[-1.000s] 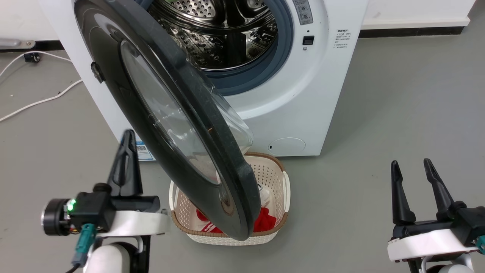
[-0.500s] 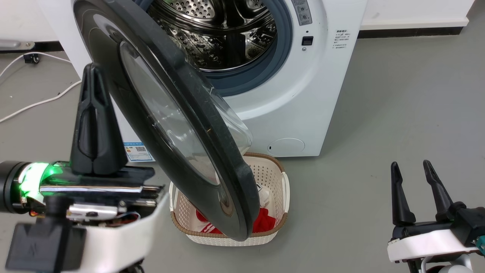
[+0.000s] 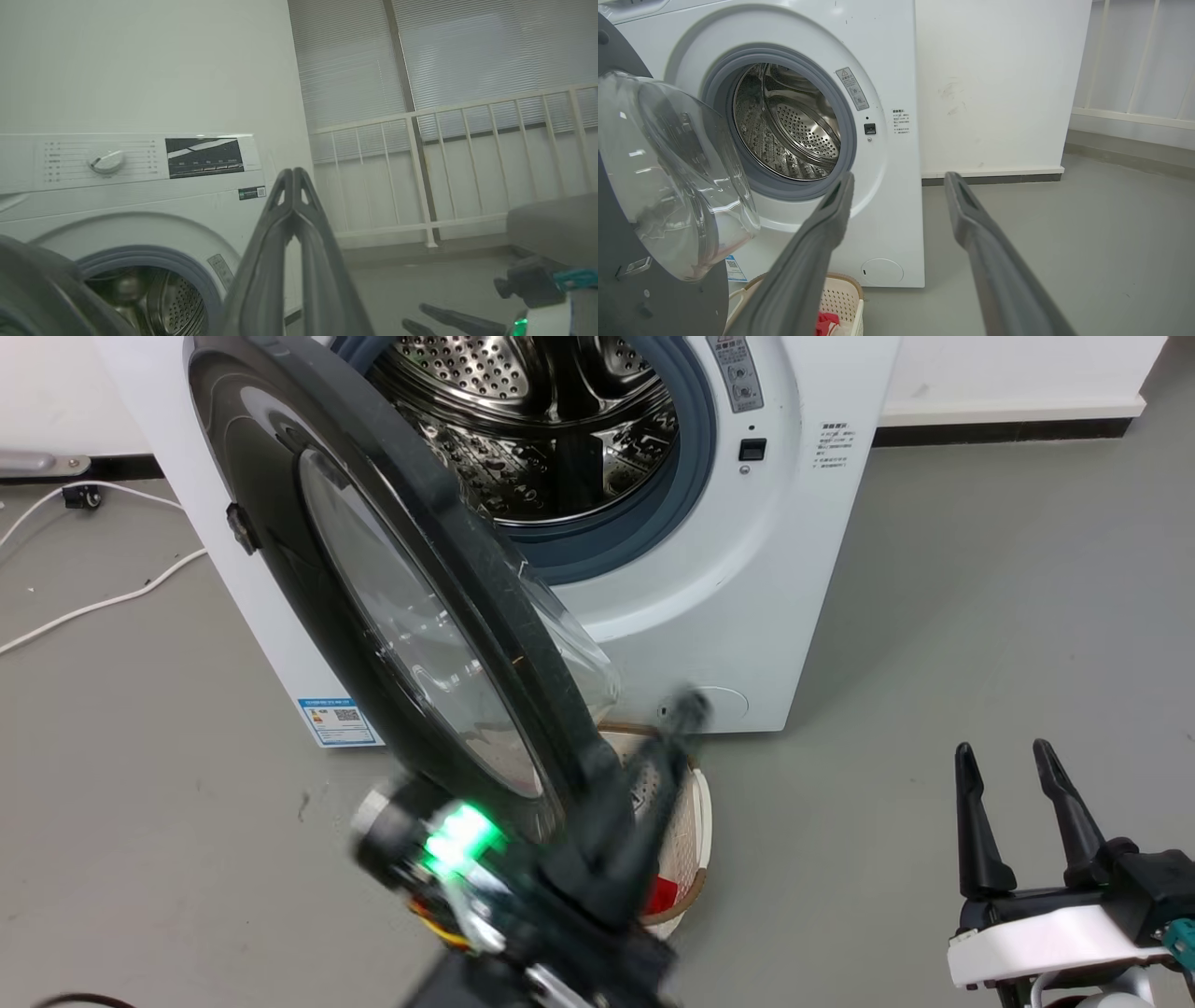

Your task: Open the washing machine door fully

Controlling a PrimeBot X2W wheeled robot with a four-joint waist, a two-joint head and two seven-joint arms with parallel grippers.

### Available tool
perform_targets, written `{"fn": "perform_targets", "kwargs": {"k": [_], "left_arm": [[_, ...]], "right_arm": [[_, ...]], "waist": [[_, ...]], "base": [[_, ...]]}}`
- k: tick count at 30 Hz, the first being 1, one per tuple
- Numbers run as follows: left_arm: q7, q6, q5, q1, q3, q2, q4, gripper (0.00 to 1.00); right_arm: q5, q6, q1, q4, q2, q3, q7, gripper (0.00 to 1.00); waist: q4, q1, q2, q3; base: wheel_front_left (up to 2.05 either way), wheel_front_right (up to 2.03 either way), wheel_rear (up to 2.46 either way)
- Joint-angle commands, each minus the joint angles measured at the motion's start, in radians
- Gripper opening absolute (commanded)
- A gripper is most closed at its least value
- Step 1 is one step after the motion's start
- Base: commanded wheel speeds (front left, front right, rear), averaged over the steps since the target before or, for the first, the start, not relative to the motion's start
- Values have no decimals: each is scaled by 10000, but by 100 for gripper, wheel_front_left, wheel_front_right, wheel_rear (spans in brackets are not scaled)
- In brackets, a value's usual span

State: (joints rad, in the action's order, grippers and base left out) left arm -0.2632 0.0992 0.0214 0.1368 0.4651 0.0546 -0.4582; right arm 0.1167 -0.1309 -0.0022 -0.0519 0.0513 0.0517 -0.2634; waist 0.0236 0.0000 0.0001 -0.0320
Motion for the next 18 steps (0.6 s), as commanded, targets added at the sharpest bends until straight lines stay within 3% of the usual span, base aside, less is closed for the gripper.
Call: {"fn": "perform_targets", "kwargs": {"k": [1, 9, 18], "left_arm": [[-22, 105, 180, -425, 431, 228, 507, 0], [472, 236, 778, -1494, 1357, 915, 2752, 0], [471, 36, 1163, -955, 1134, 579, 4709, 0]], "right_arm": [[70, 3, 53, -41, -22, -40, -14, 100], [79, 3, 73, -87, -22, -57, -14, 100], [201, 3, -102, -164, -22, -189, -14, 100]], "waist": [[15, 0, -1, 13], [6, 0, -1, -41], [137, 0, -1, -161]], "base": [[0, 0, 0], [0, 0, 0], [0, 0, 0]]}}
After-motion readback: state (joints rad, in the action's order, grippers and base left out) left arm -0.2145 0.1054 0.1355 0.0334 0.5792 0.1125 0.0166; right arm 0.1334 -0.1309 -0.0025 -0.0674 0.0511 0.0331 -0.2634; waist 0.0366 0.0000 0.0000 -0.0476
